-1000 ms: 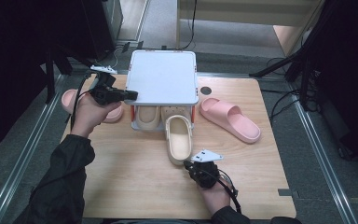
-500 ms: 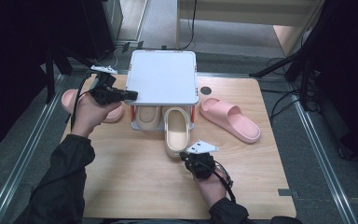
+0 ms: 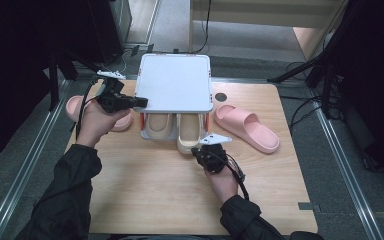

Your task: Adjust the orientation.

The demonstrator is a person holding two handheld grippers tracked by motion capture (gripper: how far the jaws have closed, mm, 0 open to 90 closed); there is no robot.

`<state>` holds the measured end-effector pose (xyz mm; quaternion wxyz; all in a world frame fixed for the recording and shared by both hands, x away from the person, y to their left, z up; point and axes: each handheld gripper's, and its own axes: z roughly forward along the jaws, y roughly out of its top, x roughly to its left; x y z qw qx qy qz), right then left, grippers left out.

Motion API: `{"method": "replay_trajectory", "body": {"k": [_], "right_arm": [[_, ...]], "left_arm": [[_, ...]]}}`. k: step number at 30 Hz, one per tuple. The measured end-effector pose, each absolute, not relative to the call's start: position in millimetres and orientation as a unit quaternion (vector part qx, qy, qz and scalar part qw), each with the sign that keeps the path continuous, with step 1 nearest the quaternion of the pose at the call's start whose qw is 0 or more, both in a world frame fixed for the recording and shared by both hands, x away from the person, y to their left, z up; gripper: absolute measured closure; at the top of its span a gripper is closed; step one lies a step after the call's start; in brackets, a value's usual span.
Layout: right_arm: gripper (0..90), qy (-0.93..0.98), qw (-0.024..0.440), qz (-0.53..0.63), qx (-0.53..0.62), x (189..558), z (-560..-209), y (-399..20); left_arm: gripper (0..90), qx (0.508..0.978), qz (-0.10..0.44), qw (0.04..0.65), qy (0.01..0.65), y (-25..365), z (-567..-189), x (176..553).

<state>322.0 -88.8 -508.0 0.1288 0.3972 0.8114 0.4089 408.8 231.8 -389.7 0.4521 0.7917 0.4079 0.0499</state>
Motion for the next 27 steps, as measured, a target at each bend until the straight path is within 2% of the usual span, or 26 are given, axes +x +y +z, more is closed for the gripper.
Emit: {"method": "replay_trajectory", "body": {"k": [11, 20, 27], "right_arm": [[90.0, 0.803, 0.127, 0.411, 0.413, 358, -508, -80], [87.3, 0.798, 0.131, 0.411, 0.42, 370, -510, -82], [81.9, 0.801, 0.122, 0.423, 0.406, 358, -500, -86]], "left_arm": [[87.0, 0.794, 0.049, 0.451, 0.405, 231, -389, 408], [86.0, 0.796, 0.049, 0.45, 0.401, 231, -389, 407], [74.3, 0.795, 0.059, 0.447, 0.406, 233, -386, 406]]}}
